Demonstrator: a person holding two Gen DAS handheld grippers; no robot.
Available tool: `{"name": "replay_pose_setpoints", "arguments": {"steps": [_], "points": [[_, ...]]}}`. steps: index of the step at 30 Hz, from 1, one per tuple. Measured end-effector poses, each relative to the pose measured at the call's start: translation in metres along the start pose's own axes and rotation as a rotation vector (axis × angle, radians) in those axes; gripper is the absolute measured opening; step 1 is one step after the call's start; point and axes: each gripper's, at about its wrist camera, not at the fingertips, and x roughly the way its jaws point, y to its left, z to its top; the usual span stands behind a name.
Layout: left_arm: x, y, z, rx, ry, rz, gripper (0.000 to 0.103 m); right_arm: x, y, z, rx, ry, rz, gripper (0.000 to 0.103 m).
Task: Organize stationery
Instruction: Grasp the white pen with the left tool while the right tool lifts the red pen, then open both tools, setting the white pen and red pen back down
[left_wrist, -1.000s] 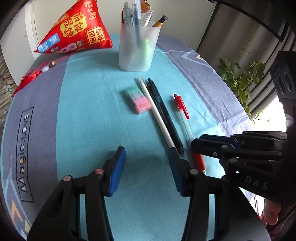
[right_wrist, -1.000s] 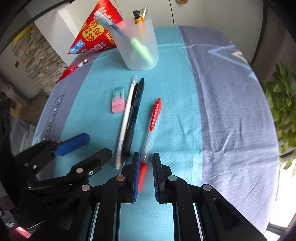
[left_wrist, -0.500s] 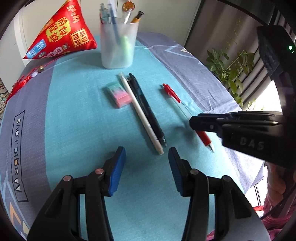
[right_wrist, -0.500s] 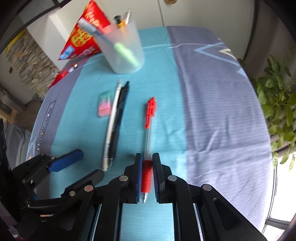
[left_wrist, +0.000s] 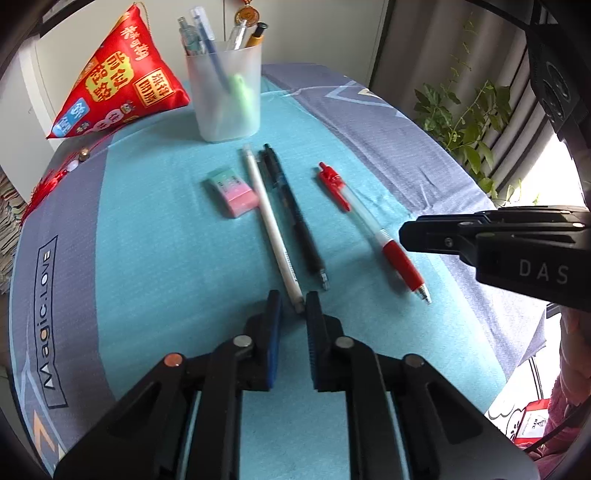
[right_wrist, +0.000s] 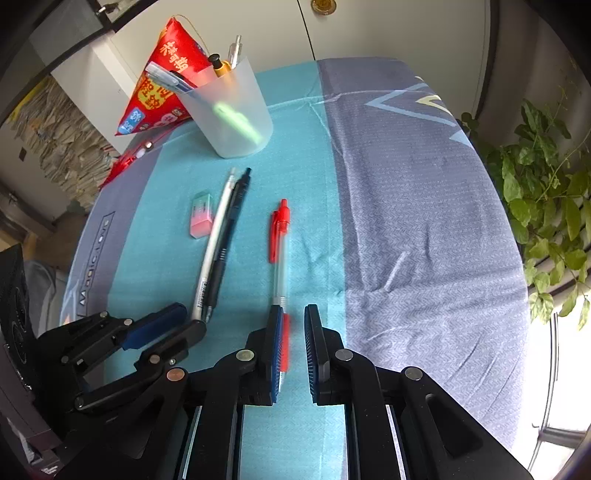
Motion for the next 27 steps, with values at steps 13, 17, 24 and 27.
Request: {"name": "replay_pose_setpoints", "arguments": {"steps": [13,17,24,27], "points": [[0.011,-0.013,0.013,0.016,-0.015,0.109,0.009,0.017,0.011,-0.002,-0.014,0.046,-0.018,0.020],[0.013,-0.010,0.014,0.006,-0.012,0.104,0.008,0.017,0.017,-0.001,-0.048,0.014,-0.082,0.025],[-0.016,0.002,-0.019,-0.007,0.016,0.018,0.005,0.004,0.008,-0.013,-0.063,0.014,-0.063,0.012],[-0.026,0.006,-0.045,-0.006,0.055,-0.016,0.006,-0.005,0.008,-0.025,-0.099,0.031,-0.055,0.012]]}}
